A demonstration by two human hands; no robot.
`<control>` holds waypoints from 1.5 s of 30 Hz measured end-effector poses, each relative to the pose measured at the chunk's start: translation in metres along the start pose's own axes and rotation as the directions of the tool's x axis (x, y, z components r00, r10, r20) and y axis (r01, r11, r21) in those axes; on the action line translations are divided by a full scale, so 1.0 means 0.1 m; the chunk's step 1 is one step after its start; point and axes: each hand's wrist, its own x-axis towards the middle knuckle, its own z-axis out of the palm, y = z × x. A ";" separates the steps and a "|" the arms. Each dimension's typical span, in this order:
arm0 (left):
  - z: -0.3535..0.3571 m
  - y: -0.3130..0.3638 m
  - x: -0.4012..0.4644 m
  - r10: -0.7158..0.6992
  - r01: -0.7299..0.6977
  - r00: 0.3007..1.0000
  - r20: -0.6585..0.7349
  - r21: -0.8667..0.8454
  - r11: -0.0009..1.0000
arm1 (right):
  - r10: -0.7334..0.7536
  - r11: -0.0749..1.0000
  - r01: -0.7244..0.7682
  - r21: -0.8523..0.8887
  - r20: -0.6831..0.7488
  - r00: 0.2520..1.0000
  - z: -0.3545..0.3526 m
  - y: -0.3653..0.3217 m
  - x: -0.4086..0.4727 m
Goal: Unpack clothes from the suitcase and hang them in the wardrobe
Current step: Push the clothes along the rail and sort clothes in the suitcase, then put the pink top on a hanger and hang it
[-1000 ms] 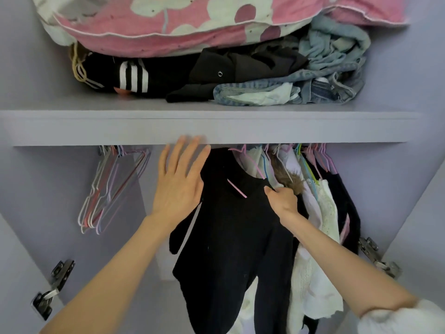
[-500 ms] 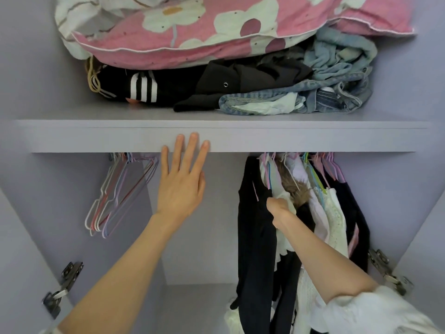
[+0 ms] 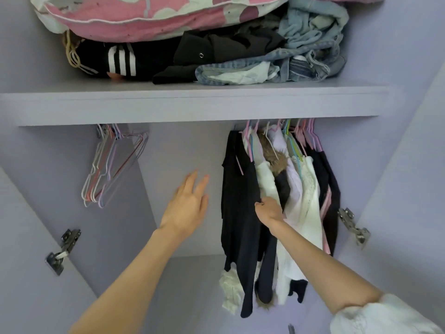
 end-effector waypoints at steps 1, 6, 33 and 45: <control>0.02 0.01 -0.07 0.001 0.003 0.995 0.102 -0.035 0.999 | -0.022 0.998 0.023 -0.053 0.019 1.000 0.01 0.07 -0.09; 0.09 0.12 -0.52 0.015 0.026 0.939 0.344 -0.112 0.993 | 0.006 0.982 0.031 -0.184 0.199 0.980 0.02 0.48 -0.74; 2.22 3.70 -3.82 0.436 -0.315 0.144 0.888 -0.376 0.871 | 0.612 0.789 -0.612 -0.058 0.166 0.773 -1.23 4.90 -4.47; 4.46 4.89 -4.59 0.334 -0.340 -0.008 0.942 -0.317 0.885 | 0.779 0.626 -0.780 -0.002 0.065 0.624 -1.37 7.60 -4.38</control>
